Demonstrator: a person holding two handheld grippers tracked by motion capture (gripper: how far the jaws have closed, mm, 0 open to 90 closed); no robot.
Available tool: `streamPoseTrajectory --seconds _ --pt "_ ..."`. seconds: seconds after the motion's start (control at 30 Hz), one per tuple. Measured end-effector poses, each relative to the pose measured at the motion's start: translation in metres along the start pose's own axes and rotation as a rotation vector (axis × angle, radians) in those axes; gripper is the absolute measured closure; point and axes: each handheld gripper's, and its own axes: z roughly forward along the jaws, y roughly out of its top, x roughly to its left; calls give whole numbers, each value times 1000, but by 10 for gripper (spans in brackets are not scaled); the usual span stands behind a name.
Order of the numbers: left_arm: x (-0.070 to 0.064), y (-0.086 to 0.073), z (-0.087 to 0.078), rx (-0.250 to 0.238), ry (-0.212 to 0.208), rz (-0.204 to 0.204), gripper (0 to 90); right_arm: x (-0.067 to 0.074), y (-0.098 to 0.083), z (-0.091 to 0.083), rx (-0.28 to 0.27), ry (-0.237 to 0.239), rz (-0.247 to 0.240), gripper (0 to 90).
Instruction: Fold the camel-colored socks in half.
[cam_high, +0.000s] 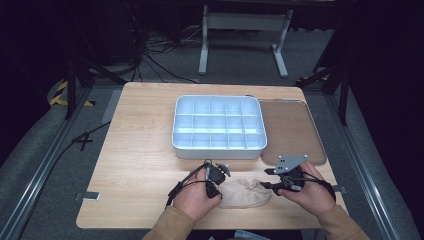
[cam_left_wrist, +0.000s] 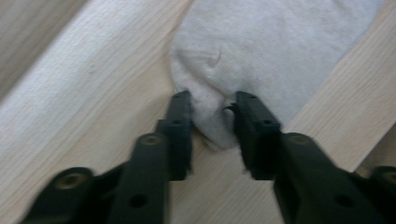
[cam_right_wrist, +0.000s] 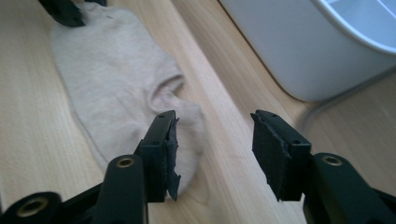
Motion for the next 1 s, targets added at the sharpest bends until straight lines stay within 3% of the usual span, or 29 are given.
streamPoseTrajectory --seconds 0.03,0.07,0.3,0.47,0.67,0.73,1.0 --pt "-1 0 0 1 -13 1 747 0 0 0 0 0 0 560" --pt "-2 0 1 -10 -16 -2 810 9 5 4 -26 43 10 684" --pt "-5 0 -2 -28 -1 3 825 31 12 24 -63 100 22 868" --pt "-4 -1 -10 -37 0 3 825 40 13 37 -62 117 24 887" --pt "0 -5 -24 -40 -7 -9 825 51 11 57 9 165 16 890" --pt "1 -6 -26 -41 -3 -9 825 52 9 61 -2 172 23 890" --pt "2 -7 -33 -46 -10 -5 823 53 10 61 3 171 -6 892"
